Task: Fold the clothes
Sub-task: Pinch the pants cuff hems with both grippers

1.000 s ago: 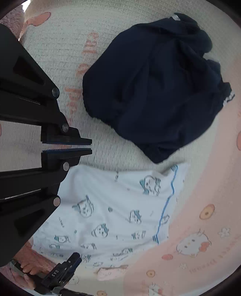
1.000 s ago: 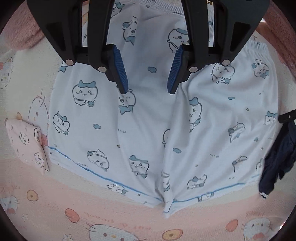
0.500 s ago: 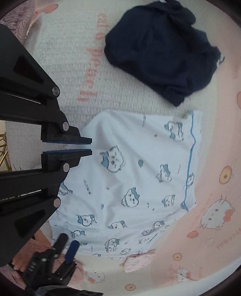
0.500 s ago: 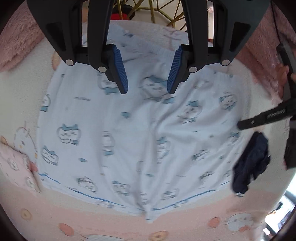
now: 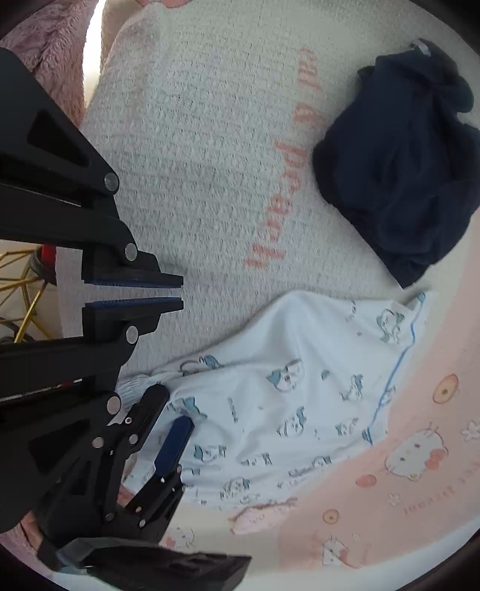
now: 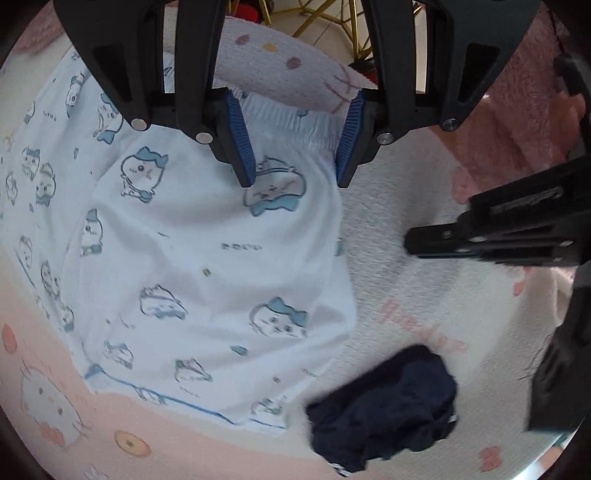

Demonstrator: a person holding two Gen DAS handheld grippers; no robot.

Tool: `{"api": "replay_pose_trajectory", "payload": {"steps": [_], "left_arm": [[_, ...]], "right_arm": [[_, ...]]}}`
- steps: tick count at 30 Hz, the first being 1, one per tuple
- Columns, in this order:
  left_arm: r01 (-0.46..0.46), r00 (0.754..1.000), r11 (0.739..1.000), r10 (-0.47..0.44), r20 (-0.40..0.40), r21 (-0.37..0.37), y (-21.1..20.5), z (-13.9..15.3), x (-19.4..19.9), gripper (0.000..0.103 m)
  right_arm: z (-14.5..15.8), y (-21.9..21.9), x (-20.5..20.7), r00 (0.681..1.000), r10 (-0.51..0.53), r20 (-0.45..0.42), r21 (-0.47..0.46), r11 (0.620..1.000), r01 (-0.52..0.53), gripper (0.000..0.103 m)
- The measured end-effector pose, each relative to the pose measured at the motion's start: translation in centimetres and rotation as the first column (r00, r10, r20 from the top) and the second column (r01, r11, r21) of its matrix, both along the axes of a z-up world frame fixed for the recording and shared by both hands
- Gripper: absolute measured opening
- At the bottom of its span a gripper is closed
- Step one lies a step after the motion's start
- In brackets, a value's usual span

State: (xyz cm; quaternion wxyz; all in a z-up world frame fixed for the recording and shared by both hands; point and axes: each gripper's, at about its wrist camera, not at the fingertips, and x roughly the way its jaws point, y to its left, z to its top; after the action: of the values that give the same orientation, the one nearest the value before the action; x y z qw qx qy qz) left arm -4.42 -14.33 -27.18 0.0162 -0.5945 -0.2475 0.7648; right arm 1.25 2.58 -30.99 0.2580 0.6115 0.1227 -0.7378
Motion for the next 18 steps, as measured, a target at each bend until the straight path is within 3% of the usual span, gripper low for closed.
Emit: {"api": "replay_pose_trajectory", "payload": {"steps": [3,8,15,18], "left_arm": [[0.011,0.998,1.000,-0.011,-0.066,0.007,0.3,0.5,-0.6,0.006],[0.142,0.983,0.990,-0.143,-0.114,-0.016,4.2,0.6,-2.7,0.006],[0.242,0.953,0.968,-0.250,-0.171,-0.069,8.1,2.2,-3.1,0.006],[0.276,0.938,0.957,-0.289,-0.189,-0.091,9.7,2.8,-3.2,0.006]], "right_arm": [[0.0,3.3,-1.1,0.994,-0.104,0.028,-0.031,0.994,0.105,0.045],[-0.4,6.4,-1.8,0.982,-0.182,0.052,-0.040,0.982,0.184,0.045],[0.5,7.8,-1.7,0.984,-0.166,0.066,-0.119,0.978,0.173,0.045],[1.9,9.1,-2.2,0.992,-0.127,-0.013,-0.087,0.988,0.125,0.045]]}}
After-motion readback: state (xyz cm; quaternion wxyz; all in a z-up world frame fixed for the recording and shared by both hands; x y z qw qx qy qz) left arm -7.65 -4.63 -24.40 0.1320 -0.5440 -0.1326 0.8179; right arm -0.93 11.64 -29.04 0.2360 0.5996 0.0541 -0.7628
